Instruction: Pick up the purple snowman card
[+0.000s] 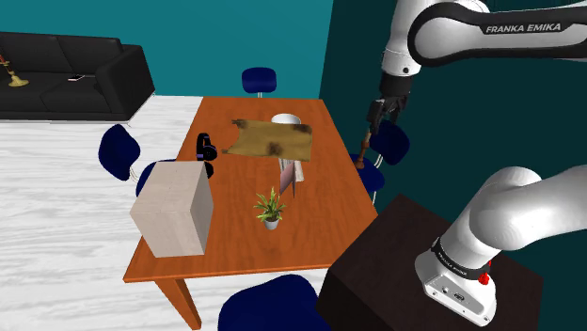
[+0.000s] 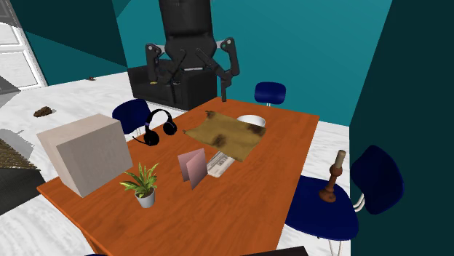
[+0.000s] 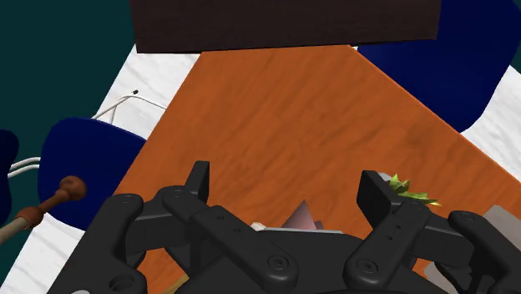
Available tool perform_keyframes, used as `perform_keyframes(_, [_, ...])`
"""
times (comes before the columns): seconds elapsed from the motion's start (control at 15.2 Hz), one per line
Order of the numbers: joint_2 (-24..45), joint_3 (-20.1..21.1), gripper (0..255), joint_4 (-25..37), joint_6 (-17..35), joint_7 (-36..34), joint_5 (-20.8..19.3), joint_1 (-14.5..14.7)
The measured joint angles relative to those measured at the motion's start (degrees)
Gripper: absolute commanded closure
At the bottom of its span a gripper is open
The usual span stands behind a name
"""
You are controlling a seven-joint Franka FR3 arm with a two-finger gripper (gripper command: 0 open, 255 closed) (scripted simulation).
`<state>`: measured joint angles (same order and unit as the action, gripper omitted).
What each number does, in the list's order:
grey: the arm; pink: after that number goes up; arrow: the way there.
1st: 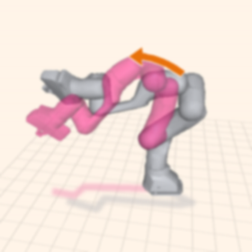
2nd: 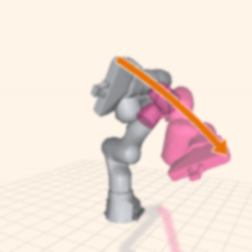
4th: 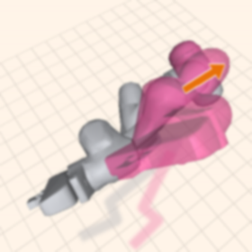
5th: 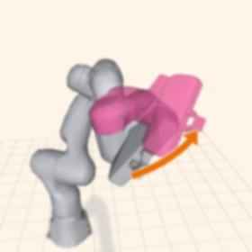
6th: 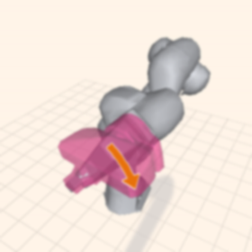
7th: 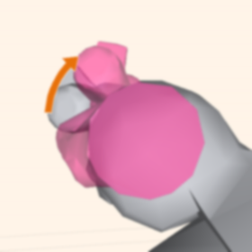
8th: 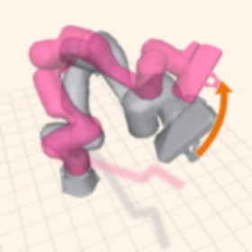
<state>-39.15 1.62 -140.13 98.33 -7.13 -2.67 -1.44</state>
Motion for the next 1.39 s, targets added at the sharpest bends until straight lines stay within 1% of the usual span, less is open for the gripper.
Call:
perform_keyframes(0.13, [3.05, 1.77, 0, -0.34, 3.57, -3.58, 1.06, 0.08])
perform_keyframes(0.4, [9.61, 3.67, 0, -1.47, 11.74, -9.07, 1.77, -0.64])
perform_keyframes(0.59, [15.24, 5.29, 0, -0.33, 16.6, -13.55, 2.0, -1.11])
perform_keyframes(0.73, [20.0, 6.15, 0, 0.26, 20.93, -16.46, 1.7, -1.61])
perform_keyframes(1.06, [31.27, 7.93, 0, 4.13, 28.86, -24.2, 0.01, -2.53])
perform_keyframes(1.39, [42.59, 8.39, 0, 9.78, 34.87, -32.11, -2.96, -2.81])
